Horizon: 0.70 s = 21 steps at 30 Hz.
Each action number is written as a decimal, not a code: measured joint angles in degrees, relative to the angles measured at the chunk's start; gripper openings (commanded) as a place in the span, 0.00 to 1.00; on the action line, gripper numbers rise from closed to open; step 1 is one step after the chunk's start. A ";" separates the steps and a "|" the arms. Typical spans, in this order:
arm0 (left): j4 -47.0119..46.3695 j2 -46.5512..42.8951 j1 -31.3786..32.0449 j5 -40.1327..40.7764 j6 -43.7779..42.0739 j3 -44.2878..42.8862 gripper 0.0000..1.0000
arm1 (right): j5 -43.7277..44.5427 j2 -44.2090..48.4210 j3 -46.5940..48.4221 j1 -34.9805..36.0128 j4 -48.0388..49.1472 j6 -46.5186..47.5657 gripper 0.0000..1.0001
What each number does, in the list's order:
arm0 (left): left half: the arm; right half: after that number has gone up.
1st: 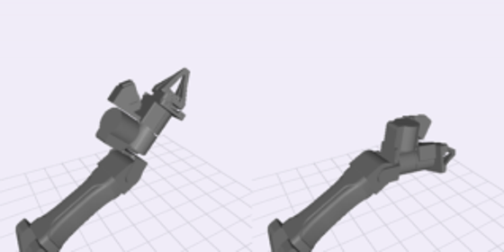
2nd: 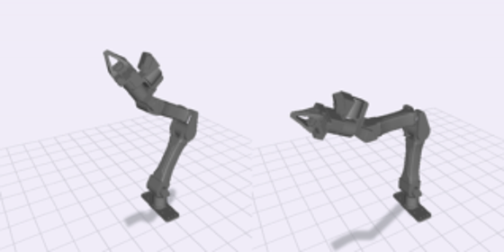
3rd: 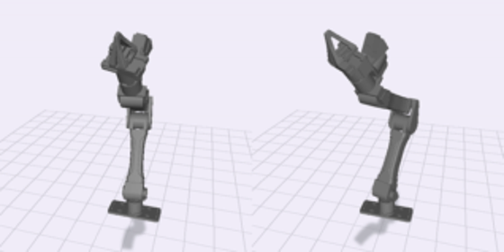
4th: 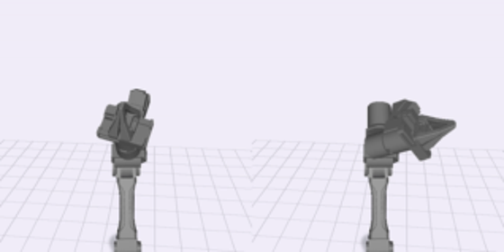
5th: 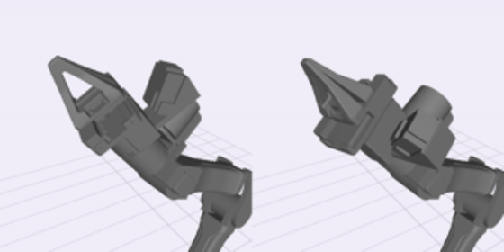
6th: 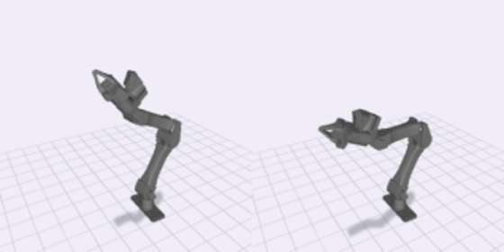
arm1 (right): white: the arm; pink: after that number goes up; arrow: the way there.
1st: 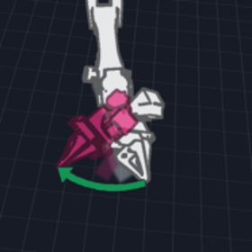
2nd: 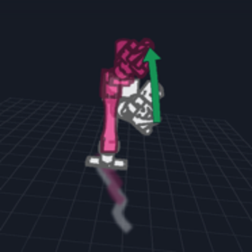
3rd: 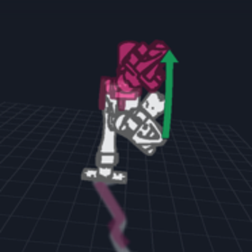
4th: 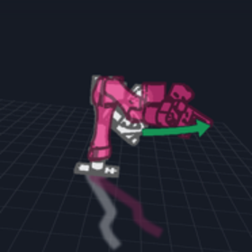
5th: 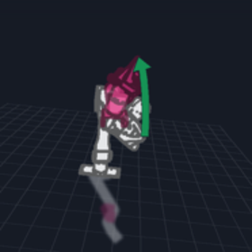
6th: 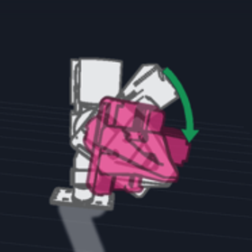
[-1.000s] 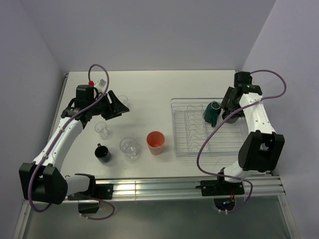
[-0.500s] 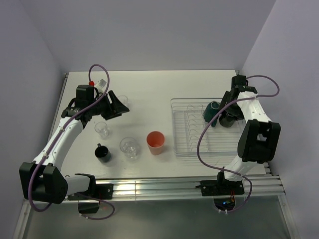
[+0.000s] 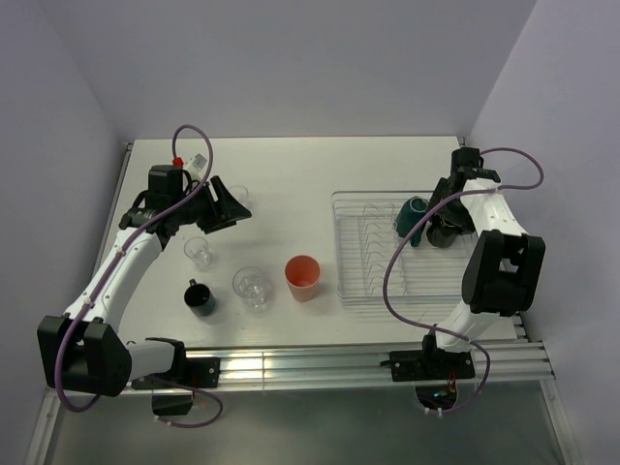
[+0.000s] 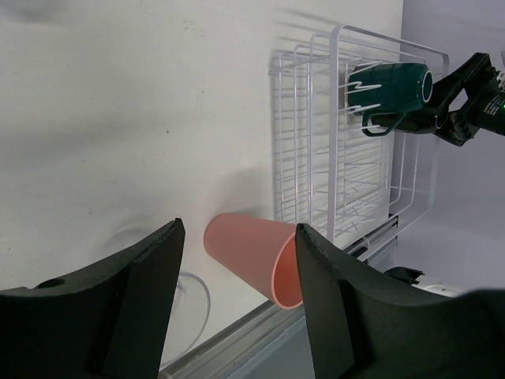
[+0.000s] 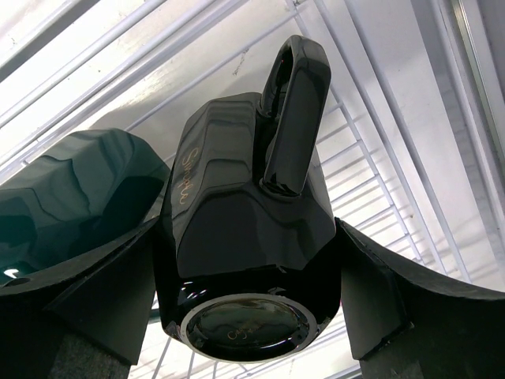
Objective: Load the cups into the dish rack
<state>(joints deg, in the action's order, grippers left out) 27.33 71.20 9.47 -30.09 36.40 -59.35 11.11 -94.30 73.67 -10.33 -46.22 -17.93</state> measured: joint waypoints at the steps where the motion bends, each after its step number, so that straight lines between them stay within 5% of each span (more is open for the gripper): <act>1: 0.00 0.00 0.00 0.00 -0.02 0.00 0.64 | 0.00 -0.02 0.00 -0.02 0.00 0.00 0.67; 8: 0.00 0.00 0.00 0.04 -0.02 0.00 0.65 | 0.02 -0.33 0.00 -0.07 0.50 -0.02 0.79; 9: -0.02 0.00 0.00 0.04 -0.02 0.02 0.65 | 0.07 -0.33 0.00 -0.07 0.52 -0.02 0.94; 21: -0.07 0.00 0.00 0.44 0.00 1.05 0.65 | 0.87 -0.33 0.22 -0.09 2.14 -0.17 1.00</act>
<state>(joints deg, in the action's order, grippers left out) 27.27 71.20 9.47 -29.65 36.40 -58.30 11.99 -94.63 73.89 -10.41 -44.07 -18.11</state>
